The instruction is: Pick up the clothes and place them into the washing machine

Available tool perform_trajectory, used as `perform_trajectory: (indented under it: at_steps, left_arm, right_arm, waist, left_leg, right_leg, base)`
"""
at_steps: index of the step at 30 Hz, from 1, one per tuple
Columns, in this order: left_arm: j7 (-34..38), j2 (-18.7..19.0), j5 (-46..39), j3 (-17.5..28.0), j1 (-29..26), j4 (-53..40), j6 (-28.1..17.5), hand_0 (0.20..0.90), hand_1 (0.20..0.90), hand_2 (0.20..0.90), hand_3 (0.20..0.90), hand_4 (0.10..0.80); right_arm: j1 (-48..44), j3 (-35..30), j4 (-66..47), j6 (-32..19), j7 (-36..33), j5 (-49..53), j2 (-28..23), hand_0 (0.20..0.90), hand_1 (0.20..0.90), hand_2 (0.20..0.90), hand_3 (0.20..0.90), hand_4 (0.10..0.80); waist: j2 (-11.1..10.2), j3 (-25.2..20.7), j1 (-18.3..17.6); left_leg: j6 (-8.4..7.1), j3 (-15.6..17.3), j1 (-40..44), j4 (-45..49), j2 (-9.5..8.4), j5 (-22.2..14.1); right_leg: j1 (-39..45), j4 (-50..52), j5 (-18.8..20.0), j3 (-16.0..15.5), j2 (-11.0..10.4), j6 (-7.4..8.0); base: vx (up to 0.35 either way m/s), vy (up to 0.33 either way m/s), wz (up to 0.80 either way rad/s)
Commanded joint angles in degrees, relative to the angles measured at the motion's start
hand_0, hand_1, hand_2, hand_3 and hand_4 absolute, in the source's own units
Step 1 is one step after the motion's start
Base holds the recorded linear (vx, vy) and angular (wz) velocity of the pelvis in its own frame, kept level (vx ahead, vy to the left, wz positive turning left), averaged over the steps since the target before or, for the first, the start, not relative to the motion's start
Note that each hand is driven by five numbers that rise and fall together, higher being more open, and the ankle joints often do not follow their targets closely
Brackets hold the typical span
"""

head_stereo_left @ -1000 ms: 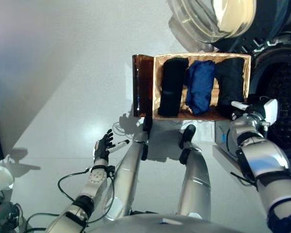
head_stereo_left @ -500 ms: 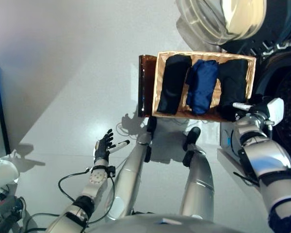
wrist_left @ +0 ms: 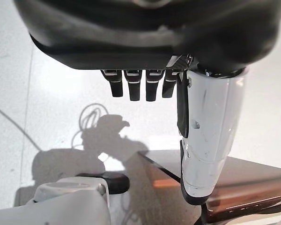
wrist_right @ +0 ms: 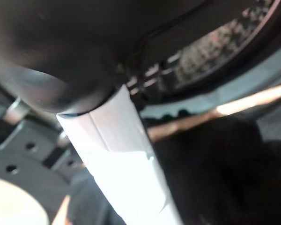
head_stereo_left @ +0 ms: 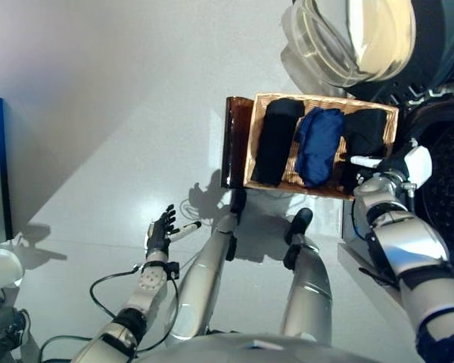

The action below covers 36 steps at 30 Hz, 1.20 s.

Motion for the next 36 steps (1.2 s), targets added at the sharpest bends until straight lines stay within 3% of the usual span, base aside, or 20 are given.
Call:
perform_trajectory:
  at_steps: [1,18,28,36]
  left_arm:
    - [1.54,2.64,0.58,0.29,3.05,0.07,-1.94,0.900,0.900,0.900,0.900,0.800]
    - [2.12,2.16,-2.07,1.21,1.61,2.44,-2.07,0.900,0.900,0.900,0.900,0.800]
    - [2.94,1.80,-2.54,1.96,1.58,3.12,-2.07,0.900,0.900,0.900,0.900,0.800]
    - [2.75,3.28,0.04,0.83,4.55,-2.81,-2.89,0.900,0.900,0.900,0.900,0.800]
  right_arm:
    - [-2.33,2.57,-0.93,-1.84,-2.73,-1.97,-4.18,0.900,0.900,0.900,0.900,0.800]
    - [-1.99,4.30,-4.90,-3.46,-2.97,-0.77,0.15,0.900,0.900,0.900,0.900,0.800]
    - [-2.01,4.38,-5.93,-2.73,-4.34,-1.30,-0.30,0.900,0.900,0.900,0.900,0.800]
    - [-2.69,8.80,-4.16,0.37,-5.60,-10.27,-1.82,0.900,0.900,0.900,0.900,0.800]
  waist:
    - [-2.34,0.39,1.41]
    - [-2.98,1.30,1.14]
    - [-2.42,1.35,0.18]
    - [-1.79,0.87,-0.03]
  left_leg:
    - [-5.47,-0.42,0.50,1.46,-0.63,-5.34]
    - [-5.16,-0.92,-1.26,3.03,-0.65,-6.00]
    - [-5.10,-0.26,-2.46,2.96,-0.84,-5.94]
    - [-4.97,0.38,-2.49,2.59,-0.53,-5.83]
  right_leg:
    - [5.11,-5.34,1.51,0.71,-0.45,-0.86]
    - [3.91,-2.73,-0.85,0.44,0.19,-1.37]
    - [2.18,-2.35,-1.02,0.95,0.37,-1.56]
    - [1.47,-2.72,-0.38,1.97,0.68,-1.44]
  base:
    - [0.032,-0.027,0.01]
    - [0.023,-0.009,0.02]
    - [0.008,0.007,0.03]
    - [-0.003,0.017,-0.06]
